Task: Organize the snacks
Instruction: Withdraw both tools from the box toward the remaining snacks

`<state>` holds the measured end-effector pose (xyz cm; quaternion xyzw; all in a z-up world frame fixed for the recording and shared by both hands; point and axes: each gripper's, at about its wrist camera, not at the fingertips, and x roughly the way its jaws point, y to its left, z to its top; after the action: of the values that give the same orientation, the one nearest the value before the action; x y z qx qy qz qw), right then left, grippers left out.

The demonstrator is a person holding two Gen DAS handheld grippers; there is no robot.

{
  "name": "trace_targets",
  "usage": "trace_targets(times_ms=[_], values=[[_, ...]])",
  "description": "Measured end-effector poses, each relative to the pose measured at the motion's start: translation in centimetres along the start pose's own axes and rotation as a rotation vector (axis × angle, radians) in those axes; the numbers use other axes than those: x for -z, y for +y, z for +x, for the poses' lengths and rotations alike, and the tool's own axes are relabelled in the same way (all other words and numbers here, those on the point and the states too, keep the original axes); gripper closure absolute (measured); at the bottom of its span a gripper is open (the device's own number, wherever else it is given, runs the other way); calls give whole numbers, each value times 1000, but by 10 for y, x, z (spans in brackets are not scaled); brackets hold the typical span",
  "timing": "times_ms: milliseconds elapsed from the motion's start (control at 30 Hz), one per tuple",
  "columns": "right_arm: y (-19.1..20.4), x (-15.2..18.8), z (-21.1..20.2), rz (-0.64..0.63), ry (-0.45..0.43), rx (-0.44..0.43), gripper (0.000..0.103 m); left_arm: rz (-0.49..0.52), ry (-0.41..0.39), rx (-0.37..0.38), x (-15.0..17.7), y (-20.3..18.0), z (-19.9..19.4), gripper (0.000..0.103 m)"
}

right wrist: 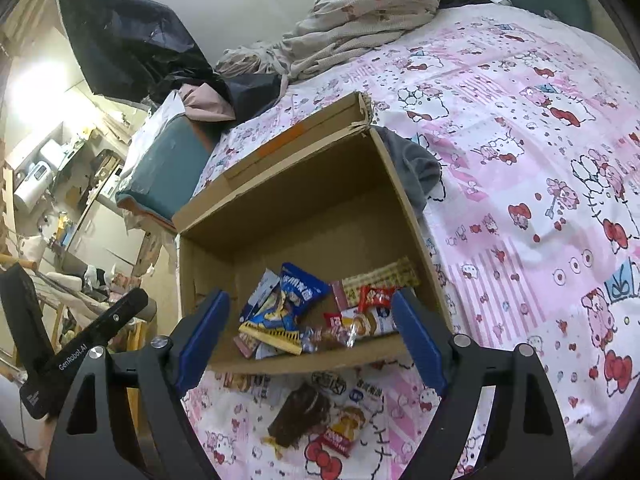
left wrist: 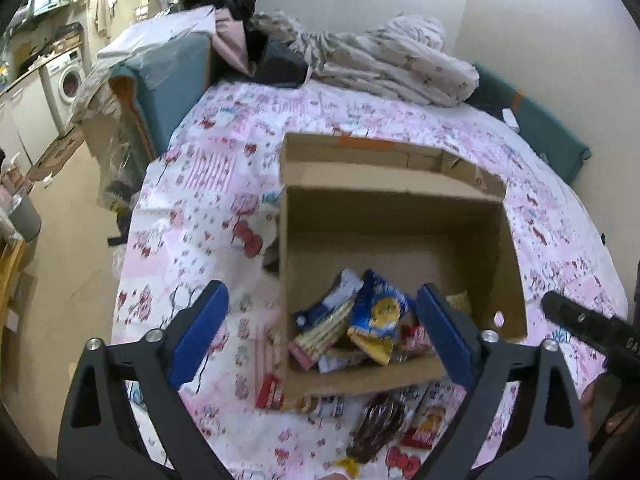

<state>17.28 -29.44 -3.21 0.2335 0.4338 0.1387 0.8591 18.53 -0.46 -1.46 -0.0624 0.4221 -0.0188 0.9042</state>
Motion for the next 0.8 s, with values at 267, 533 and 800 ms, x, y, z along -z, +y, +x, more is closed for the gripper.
trace_targets(times_ms=[267,533,800], values=[[4,26,-11,3,18,14,7,-44,45,-13,23,22,-18,9],[-4,52,-3,60,103,53,7,-144,96,-45,46,51,-22,9],[-27,76,29,183,277,124,7,-291,130,-163,59,90,-14,9]])
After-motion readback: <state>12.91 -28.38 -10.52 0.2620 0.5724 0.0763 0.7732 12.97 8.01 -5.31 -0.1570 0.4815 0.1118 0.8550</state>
